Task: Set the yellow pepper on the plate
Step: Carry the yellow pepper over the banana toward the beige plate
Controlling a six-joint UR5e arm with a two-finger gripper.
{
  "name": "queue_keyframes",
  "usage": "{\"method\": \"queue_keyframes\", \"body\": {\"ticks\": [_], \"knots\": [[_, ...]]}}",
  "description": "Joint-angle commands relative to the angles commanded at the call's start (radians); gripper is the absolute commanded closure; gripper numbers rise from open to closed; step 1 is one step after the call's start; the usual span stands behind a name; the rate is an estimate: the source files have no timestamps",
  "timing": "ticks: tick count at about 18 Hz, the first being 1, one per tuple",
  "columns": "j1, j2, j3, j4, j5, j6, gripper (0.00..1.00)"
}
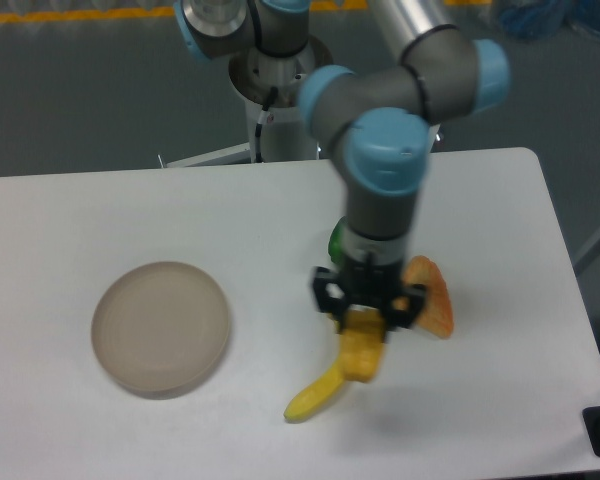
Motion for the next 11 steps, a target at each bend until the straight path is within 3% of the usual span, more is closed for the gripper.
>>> {"method": "queue_keyframes", "body": {"ticks": [2,5,11], "knots": [[-0.060,0.029,-0.072,0.044,0.003,-0.055,0.61],[-0.141,0.029,-0.131,0.116,0.021,-0.173,0.61],[-0.261,-0.046,-0.149,0.154,0.098,-0.253,0.60]]}}
